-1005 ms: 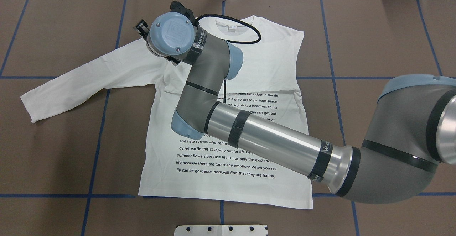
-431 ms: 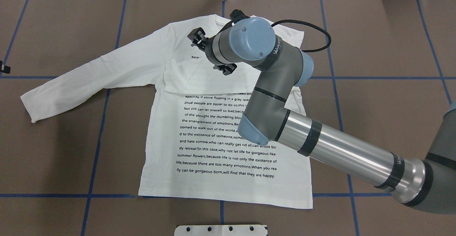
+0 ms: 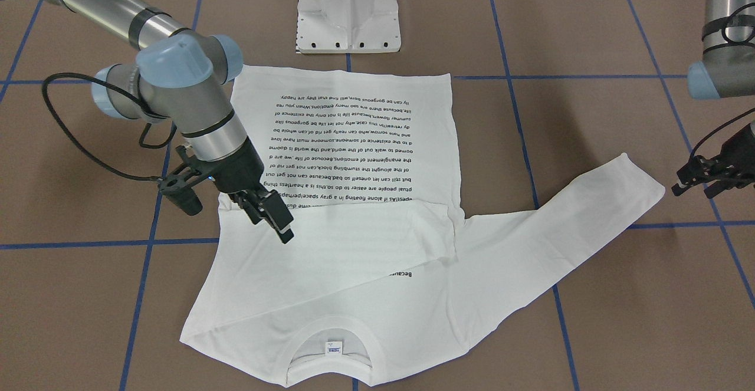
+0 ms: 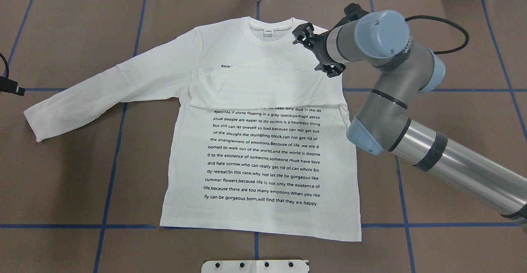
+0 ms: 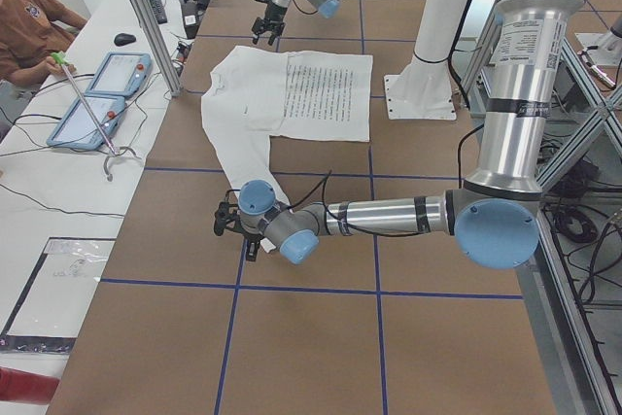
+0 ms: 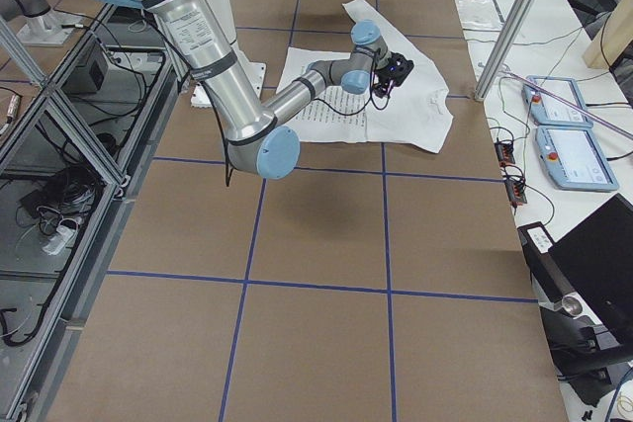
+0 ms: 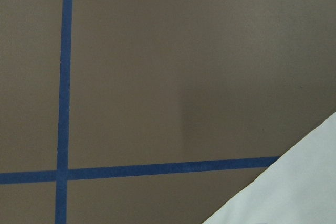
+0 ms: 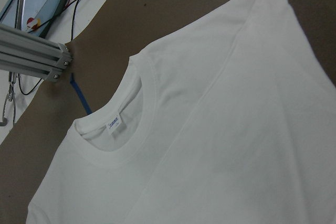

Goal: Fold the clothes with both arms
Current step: 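Release the sleeve and raise the right gripper away from the shirt, then grasp the other sleeve with the left gripper and lift it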

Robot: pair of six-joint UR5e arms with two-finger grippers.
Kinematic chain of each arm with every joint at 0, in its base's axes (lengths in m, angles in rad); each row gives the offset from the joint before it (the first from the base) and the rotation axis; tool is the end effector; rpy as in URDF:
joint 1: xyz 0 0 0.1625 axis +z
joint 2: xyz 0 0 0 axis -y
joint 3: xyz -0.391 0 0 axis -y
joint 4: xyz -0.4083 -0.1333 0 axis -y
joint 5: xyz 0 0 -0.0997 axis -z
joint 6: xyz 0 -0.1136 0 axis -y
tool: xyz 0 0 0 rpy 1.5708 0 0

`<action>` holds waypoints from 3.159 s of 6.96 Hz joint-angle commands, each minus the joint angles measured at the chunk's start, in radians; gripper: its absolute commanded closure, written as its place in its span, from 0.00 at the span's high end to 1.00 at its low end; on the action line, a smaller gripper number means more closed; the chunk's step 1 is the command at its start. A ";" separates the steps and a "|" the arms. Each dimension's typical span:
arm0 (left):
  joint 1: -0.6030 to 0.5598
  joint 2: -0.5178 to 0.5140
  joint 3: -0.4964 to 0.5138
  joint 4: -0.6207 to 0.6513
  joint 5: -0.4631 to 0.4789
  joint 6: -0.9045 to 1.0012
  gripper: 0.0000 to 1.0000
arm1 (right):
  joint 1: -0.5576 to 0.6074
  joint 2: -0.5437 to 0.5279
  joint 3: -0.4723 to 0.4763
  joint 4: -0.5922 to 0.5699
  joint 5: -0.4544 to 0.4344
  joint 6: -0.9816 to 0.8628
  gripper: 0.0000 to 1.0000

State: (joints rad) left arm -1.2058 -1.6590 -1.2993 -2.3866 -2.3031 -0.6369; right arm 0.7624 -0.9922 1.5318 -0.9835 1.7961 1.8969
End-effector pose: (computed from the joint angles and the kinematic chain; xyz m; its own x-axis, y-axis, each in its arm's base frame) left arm 0.1486 -0.5494 0.6356 0.6162 0.0622 -0.7851 0.0978 0.9831 0.1546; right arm -0.4367 -0.5663 0.2376 0.1253 0.5514 0.8248 -0.5990 0.7047 -0.3802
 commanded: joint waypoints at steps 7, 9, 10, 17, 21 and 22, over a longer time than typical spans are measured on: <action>0.071 0.004 0.052 -0.002 -0.001 -0.084 0.62 | 0.037 -0.066 0.051 0.003 0.103 -0.029 0.99; 0.072 0.004 0.049 -0.003 -0.002 -0.084 0.36 | 0.037 -0.063 0.053 0.003 0.103 -0.027 0.99; 0.072 0.005 0.052 -0.003 -0.002 -0.075 0.31 | 0.037 -0.063 0.054 0.003 0.103 -0.027 0.99; 0.071 -0.001 -0.027 0.001 -0.152 -0.090 0.00 | 0.072 -0.075 0.091 0.002 0.166 -0.025 0.99; 0.078 -0.210 -0.103 0.000 -0.231 -0.338 0.00 | 0.146 -0.118 0.094 0.003 0.287 -0.070 0.99; 0.135 -0.279 -0.138 0.003 -0.184 -0.407 0.00 | 0.150 -0.126 0.094 0.003 0.292 -0.090 0.99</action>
State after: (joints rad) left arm -1.1156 -1.8524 -1.4039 -2.3856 -2.5221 -0.9496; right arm 0.9033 -1.1058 1.6259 -0.9803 2.0753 1.8311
